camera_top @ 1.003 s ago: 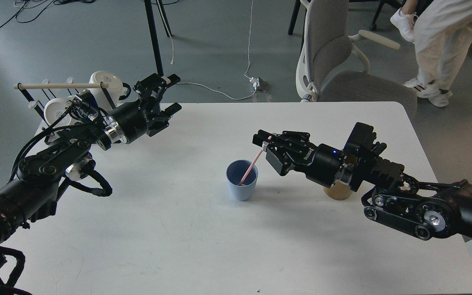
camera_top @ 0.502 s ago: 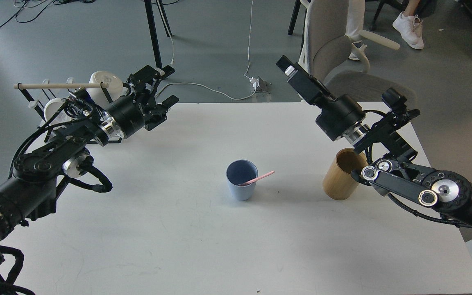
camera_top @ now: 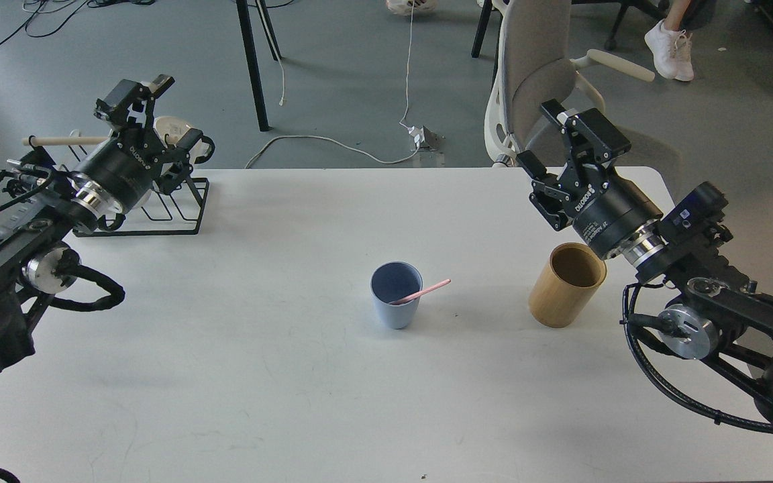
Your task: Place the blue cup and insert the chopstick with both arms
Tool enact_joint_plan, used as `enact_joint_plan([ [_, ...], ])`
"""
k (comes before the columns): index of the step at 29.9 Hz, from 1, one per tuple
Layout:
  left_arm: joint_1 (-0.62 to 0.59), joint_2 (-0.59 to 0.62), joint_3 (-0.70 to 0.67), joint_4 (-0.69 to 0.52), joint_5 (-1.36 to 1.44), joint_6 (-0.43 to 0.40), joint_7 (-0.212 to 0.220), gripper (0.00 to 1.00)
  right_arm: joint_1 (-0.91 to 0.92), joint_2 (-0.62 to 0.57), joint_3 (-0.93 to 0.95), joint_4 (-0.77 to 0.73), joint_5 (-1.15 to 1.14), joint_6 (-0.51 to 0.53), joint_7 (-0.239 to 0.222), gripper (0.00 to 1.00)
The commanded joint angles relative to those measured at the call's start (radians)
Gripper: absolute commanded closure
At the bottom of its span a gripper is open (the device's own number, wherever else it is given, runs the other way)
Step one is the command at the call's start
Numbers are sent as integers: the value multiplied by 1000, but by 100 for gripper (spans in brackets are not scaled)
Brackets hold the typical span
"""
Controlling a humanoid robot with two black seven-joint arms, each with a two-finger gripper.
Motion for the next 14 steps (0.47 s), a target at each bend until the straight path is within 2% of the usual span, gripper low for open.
enact_joint_plan([
  [1,5,-2,-5,-13,0,0,0,3,-7,52,47,-50,26,60,0,2],
  [6,3,-8,-8,-41,-3,0,0,3,-7,158,110,-145,26,57,0,1],
  [14,3,-25,-8,-39,-3,0,0,2,-20,172,197,-137,29,62,0,1],
])
